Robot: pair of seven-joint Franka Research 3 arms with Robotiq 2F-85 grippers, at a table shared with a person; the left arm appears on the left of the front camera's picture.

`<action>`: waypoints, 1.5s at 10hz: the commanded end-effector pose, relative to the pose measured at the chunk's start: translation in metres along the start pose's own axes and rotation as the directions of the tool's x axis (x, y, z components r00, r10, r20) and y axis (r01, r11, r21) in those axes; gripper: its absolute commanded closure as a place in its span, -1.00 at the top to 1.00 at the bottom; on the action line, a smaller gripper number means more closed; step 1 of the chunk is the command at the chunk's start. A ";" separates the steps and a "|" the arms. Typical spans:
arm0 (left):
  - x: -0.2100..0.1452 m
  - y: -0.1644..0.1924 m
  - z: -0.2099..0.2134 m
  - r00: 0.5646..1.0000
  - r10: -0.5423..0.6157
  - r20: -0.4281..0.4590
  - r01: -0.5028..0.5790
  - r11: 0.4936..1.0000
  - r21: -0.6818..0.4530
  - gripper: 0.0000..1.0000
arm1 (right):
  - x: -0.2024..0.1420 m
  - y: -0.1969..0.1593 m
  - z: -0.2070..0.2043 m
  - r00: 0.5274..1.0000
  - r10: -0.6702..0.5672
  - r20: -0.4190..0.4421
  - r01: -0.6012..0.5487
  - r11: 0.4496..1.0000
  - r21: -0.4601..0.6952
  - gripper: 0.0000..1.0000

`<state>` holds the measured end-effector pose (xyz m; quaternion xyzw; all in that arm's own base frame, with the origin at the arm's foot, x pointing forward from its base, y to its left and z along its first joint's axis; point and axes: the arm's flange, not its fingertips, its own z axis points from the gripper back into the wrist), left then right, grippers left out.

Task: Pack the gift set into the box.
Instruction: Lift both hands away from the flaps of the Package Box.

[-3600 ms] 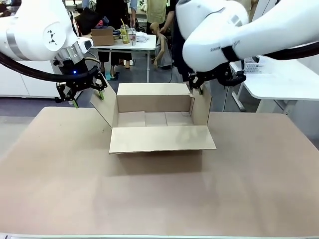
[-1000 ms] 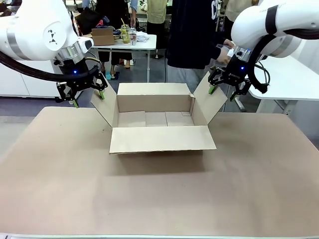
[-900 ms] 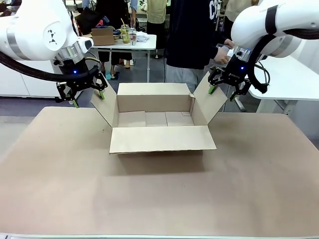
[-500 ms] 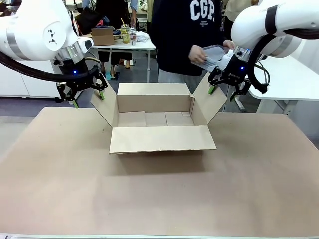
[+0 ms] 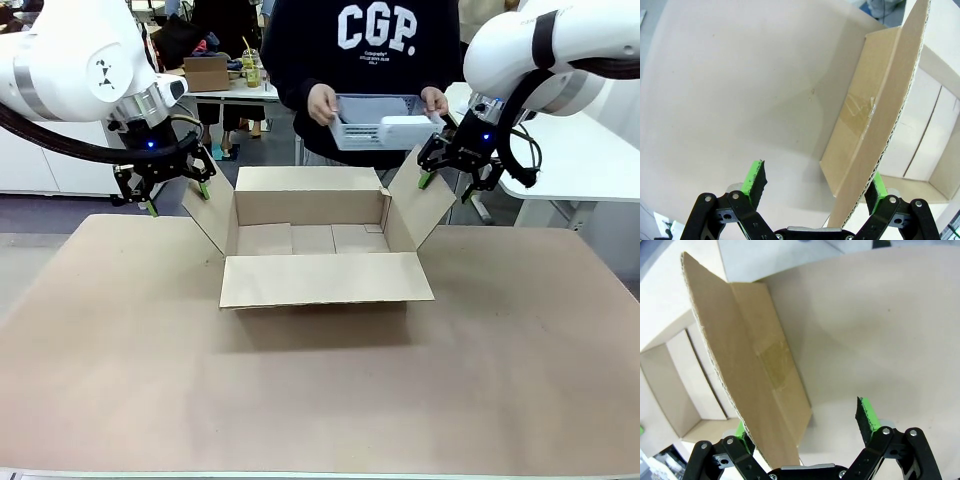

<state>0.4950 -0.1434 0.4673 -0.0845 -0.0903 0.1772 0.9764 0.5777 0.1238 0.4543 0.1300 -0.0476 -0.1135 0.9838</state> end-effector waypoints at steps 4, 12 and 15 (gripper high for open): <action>0.001 -0.001 0.001 1.000 0.009 0.009 -0.009 1.000 0.019 1.00 | 0.001 0.003 0.003 1.000 -0.017 0.013 0.017 0.999 -0.028 1.00; 0.001 -0.001 0.001 1.000 0.009 0.009 -0.009 1.000 0.019 1.00 | 0.001 0.003 0.003 1.000 -0.017 0.013 0.017 0.999 -0.028 1.00; 0.001 -0.001 0.001 1.000 0.009 0.009 -0.009 1.000 0.019 1.00 | 0.001 0.003 0.003 1.000 -0.017 0.013 0.017 0.999 -0.028 1.00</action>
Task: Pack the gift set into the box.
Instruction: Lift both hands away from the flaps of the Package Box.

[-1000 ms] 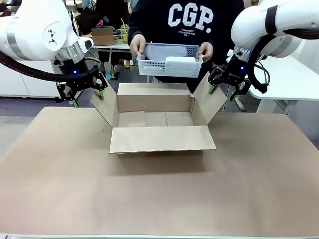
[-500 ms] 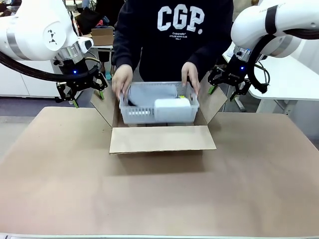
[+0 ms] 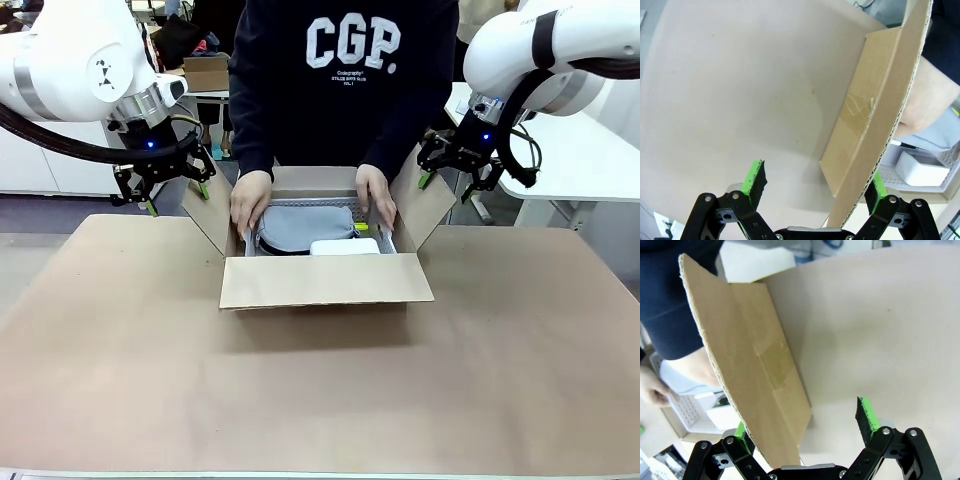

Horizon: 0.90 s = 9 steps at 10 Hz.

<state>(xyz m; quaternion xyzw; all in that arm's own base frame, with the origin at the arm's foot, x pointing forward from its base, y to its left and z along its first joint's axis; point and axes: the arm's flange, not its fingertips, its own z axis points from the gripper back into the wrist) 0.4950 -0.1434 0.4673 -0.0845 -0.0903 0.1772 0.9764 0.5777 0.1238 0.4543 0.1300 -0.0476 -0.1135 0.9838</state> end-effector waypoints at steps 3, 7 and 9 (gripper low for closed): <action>0.001 -0.001 0.001 1.000 0.009 0.009 -0.009 1.000 0.019 1.00 | 0.001 0.003 0.003 1.000 -0.017 0.013 0.017 0.999 -0.028 1.00; 0.001 -0.001 0.001 1.000 0.009 0.009 -0.009 1.000 0.019 1.00 | 0.001 0.003 0.003 1.000 -0.017 0.013 0.017 0.999 -0.028 1.00; 0.001 -0.001 0.001 1.000 0.009 0.009 -0.009 1.000 0.019 1.00 | 0.001 0.003 0.003 1.000 -0.017 0.013 0.017 0.999 -0.028 1.00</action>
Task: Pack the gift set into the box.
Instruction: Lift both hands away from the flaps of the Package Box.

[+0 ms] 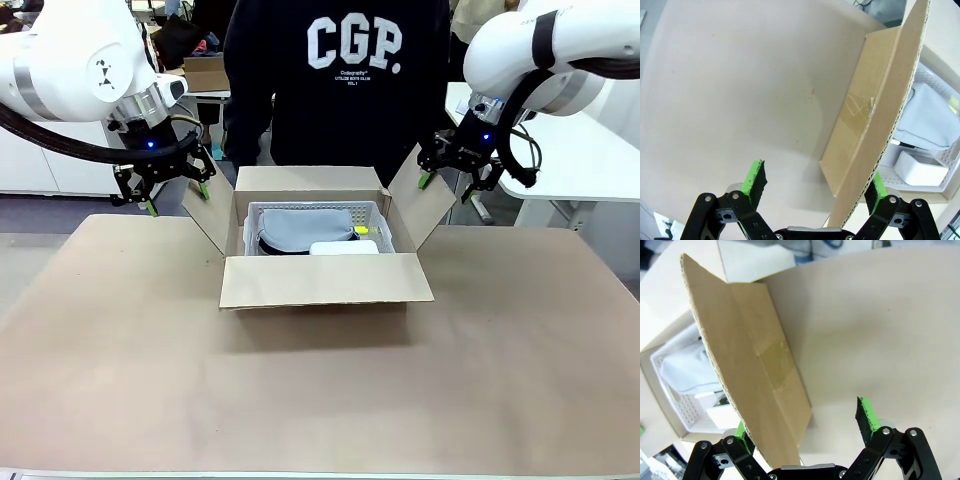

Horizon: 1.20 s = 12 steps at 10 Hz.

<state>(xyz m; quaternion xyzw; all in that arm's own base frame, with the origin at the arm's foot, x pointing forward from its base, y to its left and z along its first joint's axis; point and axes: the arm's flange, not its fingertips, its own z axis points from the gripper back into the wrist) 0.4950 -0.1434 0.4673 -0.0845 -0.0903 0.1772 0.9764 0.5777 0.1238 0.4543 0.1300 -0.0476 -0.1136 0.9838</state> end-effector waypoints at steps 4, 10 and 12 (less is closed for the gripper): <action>0.001 -0.001 0.001 1.000 0.009 0.009 -0.009 1.000 0.019 1.00 | 0.001 0.003 0.003 1.000 -0.017 0.013 0.017 0.999 -0.028 1.00; 0.001 -0.001 0.001 1.000 0.009 0.009 -0.009 1.000 0.019 1.00 | 0.001 0.003 0.003 1.000 -0.017 0.013 0.017 0.999 -0.028 1.00; 0.001 -0.001 0.001 1.000 0.009 0.009 -0.009 1.000 0.019 1.00 | 0.000 0.000 0.000 1.000 0.000 0.000 0.000 1.000 0.000 1.00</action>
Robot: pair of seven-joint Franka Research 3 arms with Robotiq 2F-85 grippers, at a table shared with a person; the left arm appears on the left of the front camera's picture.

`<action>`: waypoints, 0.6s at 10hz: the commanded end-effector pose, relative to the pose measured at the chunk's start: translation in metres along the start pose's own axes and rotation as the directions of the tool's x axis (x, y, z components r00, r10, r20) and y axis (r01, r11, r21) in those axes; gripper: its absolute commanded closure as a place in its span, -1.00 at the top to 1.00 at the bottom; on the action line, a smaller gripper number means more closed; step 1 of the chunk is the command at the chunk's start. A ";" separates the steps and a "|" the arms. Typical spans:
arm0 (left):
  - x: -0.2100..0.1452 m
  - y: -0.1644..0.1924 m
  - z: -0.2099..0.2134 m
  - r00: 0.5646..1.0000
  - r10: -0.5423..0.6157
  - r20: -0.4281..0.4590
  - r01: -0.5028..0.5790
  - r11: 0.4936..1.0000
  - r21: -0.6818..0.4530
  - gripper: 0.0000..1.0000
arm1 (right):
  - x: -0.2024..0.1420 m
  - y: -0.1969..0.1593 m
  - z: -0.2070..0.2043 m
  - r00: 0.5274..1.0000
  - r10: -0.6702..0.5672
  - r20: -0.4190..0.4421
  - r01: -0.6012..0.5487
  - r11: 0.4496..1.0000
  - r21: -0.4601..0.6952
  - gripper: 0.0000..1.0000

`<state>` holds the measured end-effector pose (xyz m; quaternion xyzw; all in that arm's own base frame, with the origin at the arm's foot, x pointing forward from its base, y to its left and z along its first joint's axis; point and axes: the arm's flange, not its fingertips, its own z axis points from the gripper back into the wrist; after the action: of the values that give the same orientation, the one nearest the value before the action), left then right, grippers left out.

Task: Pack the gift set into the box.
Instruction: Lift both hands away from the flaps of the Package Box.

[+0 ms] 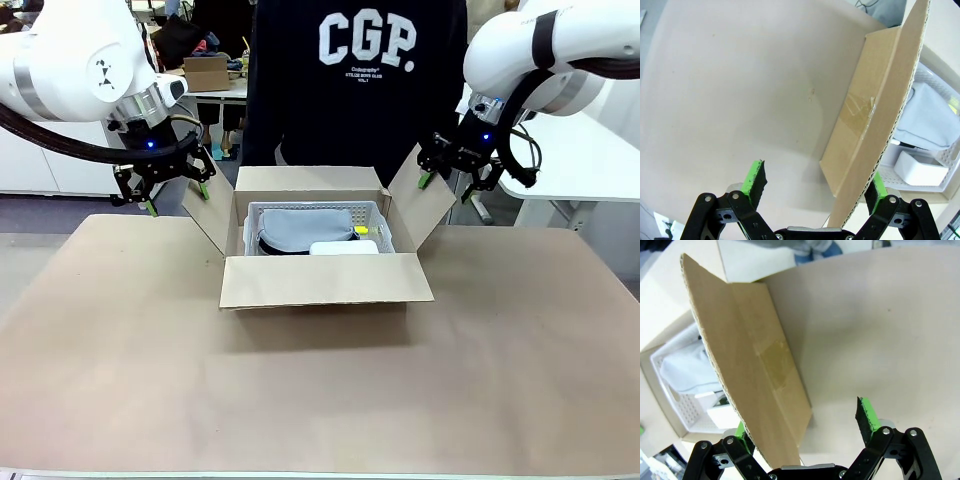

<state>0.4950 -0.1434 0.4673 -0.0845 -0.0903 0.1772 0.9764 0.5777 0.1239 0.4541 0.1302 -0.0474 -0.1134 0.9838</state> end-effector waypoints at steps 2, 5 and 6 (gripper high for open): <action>-0.005 0.004 0.021 0.998 -0.022 -0.064 0.012 0.989 -0.147 1.00 | -0.003 -0.004 0.028 0.994 0.080 -0.078 -0.057 0.964 0.260 1.00; -0.028 0.031 0.089 0.986 -0.131 -0.103 0.074 0.898 -0.434 1.00 | -0.023 -0.035 0.103 0.973 0.213 -0.090 -0.120 0.798 0.590 1.00; -0.037 0.042 0.107 0.981 -0.169 -0.089 0.093 0.828 -0.553 1.00 | -0.033 -0.048 0.126 0.963 0.255 -0.083 -0.131 0.716 0.685 1.00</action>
<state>0.4441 -0.1265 0.5627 -0.3145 -0.0897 0.0962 0.9401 0.5337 0.0821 0.5646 0.4370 -0.0442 0.0081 0.8983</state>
